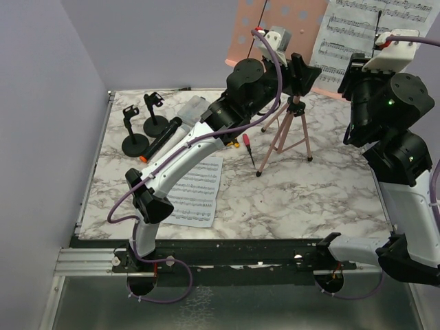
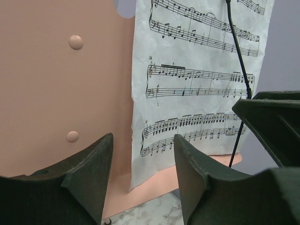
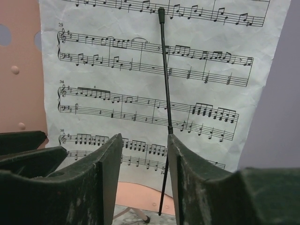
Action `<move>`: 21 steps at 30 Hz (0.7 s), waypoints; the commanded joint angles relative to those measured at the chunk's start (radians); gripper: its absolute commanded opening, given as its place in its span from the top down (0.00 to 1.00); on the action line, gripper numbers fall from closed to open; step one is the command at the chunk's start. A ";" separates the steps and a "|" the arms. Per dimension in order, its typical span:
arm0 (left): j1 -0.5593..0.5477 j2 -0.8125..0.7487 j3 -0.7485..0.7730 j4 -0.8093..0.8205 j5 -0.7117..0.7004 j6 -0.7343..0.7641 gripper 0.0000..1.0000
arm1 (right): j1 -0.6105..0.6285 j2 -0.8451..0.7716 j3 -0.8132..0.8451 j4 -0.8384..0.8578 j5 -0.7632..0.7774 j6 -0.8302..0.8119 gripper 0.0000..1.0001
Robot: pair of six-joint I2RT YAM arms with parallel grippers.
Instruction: Pack up the instrument practice props
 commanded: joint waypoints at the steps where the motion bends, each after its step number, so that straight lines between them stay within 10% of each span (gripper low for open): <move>1: -0.006 0.025 0.037 0.022 0.033 -0.024 0.48 | 0.004 -0.011 -0.028 0.050 0.017 -0.044 0.56; 12: -0.007 0.029 0.039 0.031 0.032 -0.022 0.97 | 0.004 -0.027 -0.084 0.069 -0.020 -0.039 0.94; 21: -0.006 0.013 0.031 0.034 0.009 0.000 1.00 | 0.005 -0.054 -0.118 0.093 -0.040 -0.039 1.00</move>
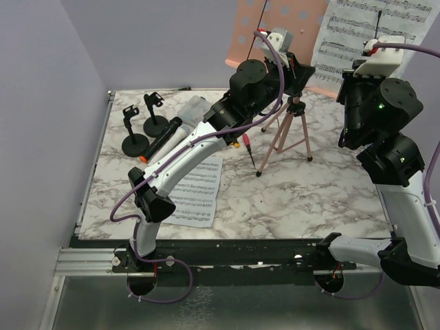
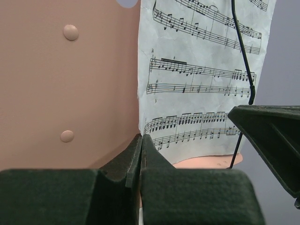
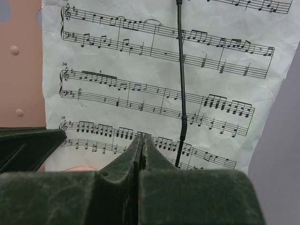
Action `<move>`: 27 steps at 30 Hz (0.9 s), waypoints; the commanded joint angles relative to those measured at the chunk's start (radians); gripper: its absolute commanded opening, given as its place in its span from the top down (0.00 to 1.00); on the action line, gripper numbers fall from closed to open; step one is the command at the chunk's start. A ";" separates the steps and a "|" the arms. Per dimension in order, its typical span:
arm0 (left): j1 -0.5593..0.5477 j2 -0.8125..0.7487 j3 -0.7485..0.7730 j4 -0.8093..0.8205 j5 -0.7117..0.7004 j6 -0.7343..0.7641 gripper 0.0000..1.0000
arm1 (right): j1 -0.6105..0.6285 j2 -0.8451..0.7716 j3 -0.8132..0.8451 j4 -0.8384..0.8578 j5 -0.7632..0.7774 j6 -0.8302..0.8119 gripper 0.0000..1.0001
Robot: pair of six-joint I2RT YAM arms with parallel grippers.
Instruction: Pack up the instrument practice props
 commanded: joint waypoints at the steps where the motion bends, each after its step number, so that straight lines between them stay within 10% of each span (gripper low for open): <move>1: -0.006 -0.012 0.025 0.025 -0.012 0.021 1.00 | 0.004 -0.034 -0.023 0.042 -0.027 -0.009 1.00; 27: -0.006 -0.146 -0.118 0.025 -0.171 0.117 1.00 | 0.004 -0.153 -0.073 0.068 -0.039 0.058 0.99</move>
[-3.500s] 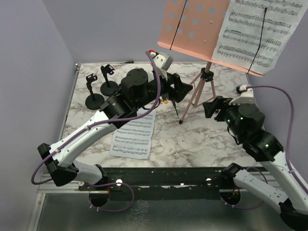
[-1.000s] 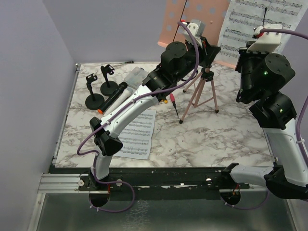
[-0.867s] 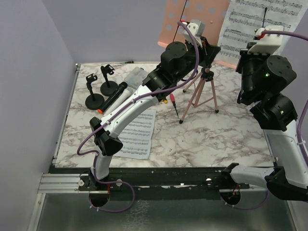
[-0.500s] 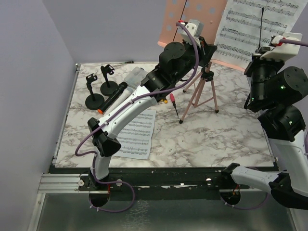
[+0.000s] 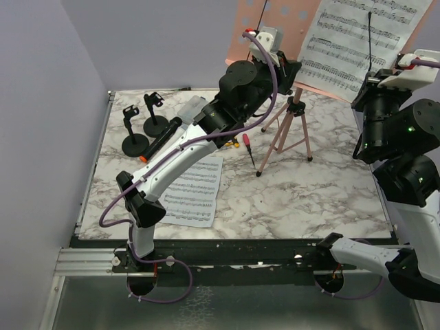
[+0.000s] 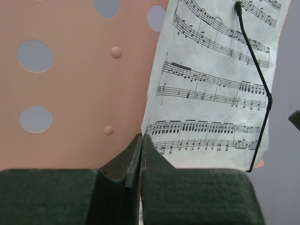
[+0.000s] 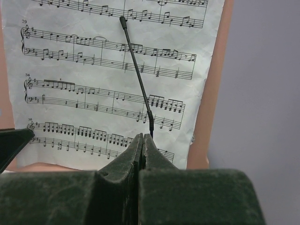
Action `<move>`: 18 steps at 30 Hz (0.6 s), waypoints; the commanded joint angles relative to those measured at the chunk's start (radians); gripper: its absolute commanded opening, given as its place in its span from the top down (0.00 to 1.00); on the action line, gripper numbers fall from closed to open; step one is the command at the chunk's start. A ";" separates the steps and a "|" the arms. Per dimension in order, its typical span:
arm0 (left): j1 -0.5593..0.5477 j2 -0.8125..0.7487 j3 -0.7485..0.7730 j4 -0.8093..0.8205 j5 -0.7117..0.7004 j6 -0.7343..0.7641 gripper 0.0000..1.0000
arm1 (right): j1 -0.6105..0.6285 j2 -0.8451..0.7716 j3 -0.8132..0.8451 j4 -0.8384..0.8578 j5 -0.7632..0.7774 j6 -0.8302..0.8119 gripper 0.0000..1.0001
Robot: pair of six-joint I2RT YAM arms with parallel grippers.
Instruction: Pack up the instrument practice props
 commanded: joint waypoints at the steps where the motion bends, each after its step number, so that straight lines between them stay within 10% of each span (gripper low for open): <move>1: -0.006 -0.054 -0.025 0.014 -0.056 0.027 1.00 | 0.004 -0.028 0.015 -0.025 -0.019 0.034 0.99; 15: -0.007 -0.113 -0.079 0.016 -0.082 0.063 1.00 | 0.004 -0.065 -0.041 -0.018 -0.054 0.085 0.98; 18: -0.007 -0.113 -0.083 0.017 -0.072 0.061 1.00 | 0.004 -0.037 -0.003 -0.044 -0.053 0.093 0.82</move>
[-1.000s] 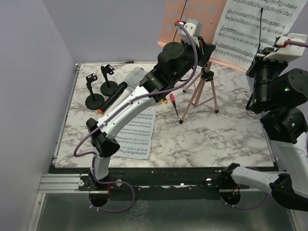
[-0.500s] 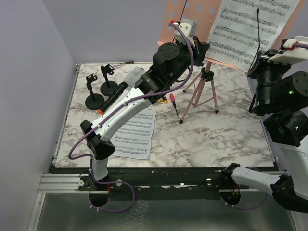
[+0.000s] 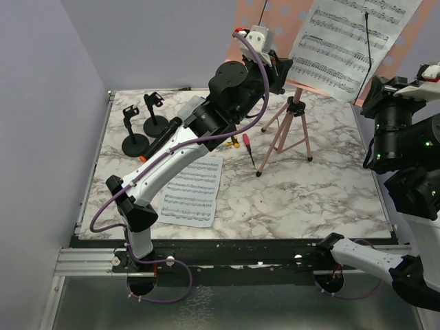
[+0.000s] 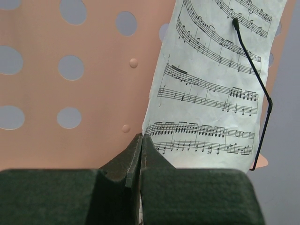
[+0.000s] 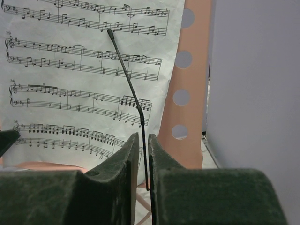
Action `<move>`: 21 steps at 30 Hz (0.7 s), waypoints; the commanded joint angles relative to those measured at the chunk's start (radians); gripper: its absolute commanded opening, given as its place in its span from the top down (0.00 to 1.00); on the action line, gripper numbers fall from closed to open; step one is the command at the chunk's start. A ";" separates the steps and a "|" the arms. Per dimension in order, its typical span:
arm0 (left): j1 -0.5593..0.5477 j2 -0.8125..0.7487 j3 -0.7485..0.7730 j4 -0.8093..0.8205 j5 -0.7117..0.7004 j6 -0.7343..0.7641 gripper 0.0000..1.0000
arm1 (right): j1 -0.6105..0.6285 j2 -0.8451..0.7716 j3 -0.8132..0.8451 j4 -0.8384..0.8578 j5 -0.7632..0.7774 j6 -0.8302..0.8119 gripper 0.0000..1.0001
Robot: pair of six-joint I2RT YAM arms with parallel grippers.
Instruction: Pack up the instrument practice props
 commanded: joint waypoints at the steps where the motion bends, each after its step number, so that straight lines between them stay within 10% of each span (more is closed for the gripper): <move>1: -0.006 -0.033 -0.015 0.014 -0.016 0.015 1.00 | 0.004 0.049 0.046 -0.052 -0.027 0.015 0.73; 9: -0.007 -0.039 -0.041 0.021 -0.003 0.005 1.00 | 0.005 0.213 0.237 -0.114 0.065 -0.063 0.37; 21: -0.006 -0.071 -0.084 0.033 0.004 0.009 1.00 | -0.146 0.321 0.313 -0.177 0.042 -0.058 0.39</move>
